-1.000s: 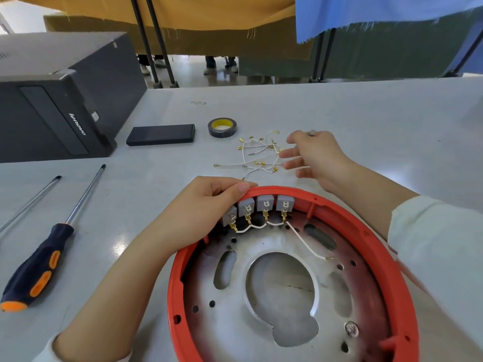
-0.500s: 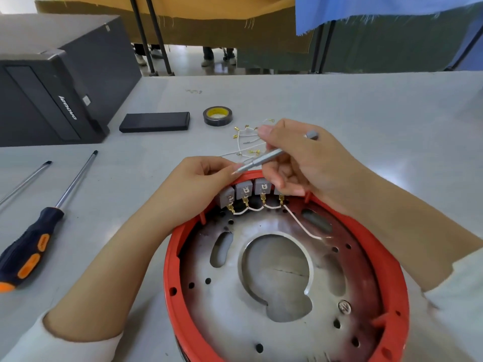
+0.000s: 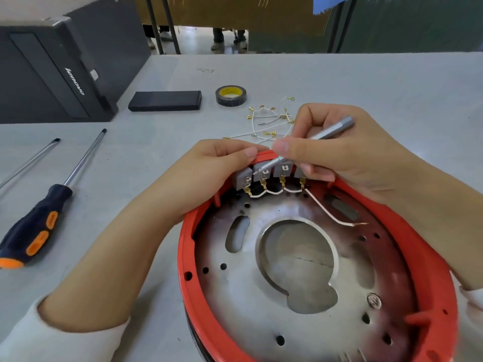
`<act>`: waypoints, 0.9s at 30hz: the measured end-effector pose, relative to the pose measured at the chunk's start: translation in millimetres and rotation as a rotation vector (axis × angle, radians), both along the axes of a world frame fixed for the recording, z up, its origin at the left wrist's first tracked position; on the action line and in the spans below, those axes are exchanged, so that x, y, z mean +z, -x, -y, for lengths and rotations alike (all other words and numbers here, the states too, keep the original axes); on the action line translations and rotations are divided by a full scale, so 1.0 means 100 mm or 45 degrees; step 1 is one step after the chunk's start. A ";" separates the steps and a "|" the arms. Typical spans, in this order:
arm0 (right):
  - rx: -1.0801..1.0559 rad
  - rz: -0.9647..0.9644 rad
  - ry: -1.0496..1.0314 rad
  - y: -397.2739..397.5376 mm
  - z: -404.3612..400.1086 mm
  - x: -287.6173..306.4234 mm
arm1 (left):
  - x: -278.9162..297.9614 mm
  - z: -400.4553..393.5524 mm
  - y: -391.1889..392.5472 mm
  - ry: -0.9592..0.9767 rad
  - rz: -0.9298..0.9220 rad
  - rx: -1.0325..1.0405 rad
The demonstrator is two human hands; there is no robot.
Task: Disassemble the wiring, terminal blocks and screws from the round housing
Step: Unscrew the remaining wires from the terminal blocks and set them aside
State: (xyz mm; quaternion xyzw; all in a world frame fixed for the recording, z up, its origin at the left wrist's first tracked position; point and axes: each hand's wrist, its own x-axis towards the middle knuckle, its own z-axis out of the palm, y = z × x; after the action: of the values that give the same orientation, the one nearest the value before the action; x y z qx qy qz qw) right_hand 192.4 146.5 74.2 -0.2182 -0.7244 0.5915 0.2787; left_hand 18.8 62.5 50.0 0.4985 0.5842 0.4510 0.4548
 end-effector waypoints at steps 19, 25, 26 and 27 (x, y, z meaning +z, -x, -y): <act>0.176 -0.079 0.039 -0.08 0.04 0.02 | 0.00 0.01 0.00 0.003 0.047 -0.010; -0.020 0.105 -0.202 0.00 0.11 0.05 | -0.01 -0.02 -0.03 -0.053 0.052 -0.050; -0.030 0.145 -0.267 0.00 0.12 0.06 | -0.01 -0.03 -0.03 -0.057 0.058 -0.067; -0.042 0.182 -0.321 0.00 0.13 0.07 | -0.01 -0.04 -0.03 -0.059 0.075 -0.077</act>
State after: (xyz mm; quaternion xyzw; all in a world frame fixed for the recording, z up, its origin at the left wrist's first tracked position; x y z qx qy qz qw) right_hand 192.1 133.9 81.3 -0.2349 -0.8074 0.4742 0.2610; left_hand 22.2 66.4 48.8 0.5128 0.5446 0.4650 0.4735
